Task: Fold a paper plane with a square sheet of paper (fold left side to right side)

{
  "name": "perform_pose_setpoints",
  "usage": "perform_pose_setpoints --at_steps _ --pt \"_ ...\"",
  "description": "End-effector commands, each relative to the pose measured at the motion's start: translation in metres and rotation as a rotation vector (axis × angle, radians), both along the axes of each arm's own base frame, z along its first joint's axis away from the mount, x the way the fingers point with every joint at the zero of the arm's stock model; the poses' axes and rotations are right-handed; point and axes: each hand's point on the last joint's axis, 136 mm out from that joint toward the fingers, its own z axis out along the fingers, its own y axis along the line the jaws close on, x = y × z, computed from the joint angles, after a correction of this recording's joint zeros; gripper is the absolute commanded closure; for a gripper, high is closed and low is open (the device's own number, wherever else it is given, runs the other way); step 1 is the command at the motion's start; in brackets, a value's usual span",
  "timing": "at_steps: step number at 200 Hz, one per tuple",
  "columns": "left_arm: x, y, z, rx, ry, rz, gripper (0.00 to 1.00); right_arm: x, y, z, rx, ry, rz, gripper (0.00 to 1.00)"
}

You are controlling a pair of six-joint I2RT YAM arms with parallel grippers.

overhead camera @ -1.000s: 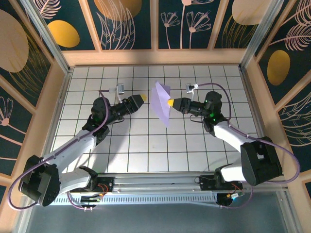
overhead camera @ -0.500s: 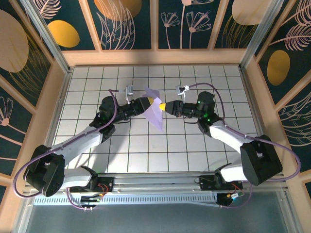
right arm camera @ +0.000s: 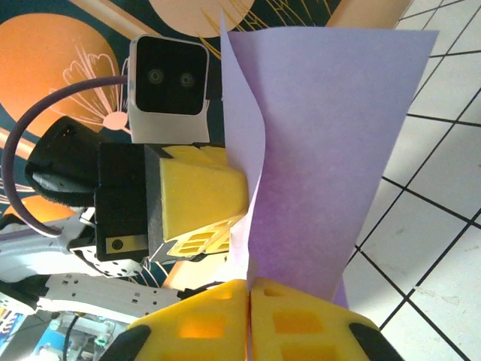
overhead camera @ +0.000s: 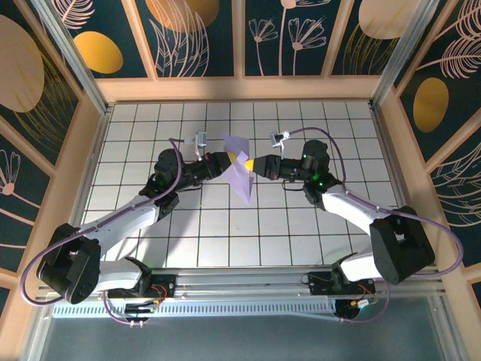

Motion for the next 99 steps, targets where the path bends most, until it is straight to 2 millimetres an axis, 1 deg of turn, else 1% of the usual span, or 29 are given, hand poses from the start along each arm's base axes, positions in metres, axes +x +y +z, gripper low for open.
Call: perform_pose_setpoints --at_steps 1,22,40,51,64,76,99 --pt "0.000 -0.001 0.029 -0.050 -0.081 0.006 0.96 0.005 -0.009 0.023 0.009 -0.068 -0.046 0.78" --pt "0.001 0.000 0.032 -0.055 -0.089 0.018 0.96 0.009 -0.025 0.027 -0.017 -0.085 -0.115 0.63" --pt "0.003 0.000 0.034 -0.062 -0.099 0.028 0.97 0.010 -0.037 0.025 -0.047 -0.077 -0.164 0.48" --pt "0.003 0.000 0.037 -0.068 -0.107 0.031 0.97 0.008 -0.042 0.018 -0.073 -0.059 -0.178 0.39" --pt "0.003 -0.001 0.040 -0.075 -0.114 0.030 0.97 0.003 -0.045 0.006 -0.106 -0.026 -0.184 0.29" --pt "0.003 0.000 0.043 -0.081 -0.119 0.032 0.97 -0.003 -0.046 -0.006 -0.121 0.010 -0.174 0.23" --pt "0.003 -0.001 0.046 -0.085 -0.125 0.032 0.97 -0.018 -0.043 -0.021 -0.109 0.069 -0.134 0.18"
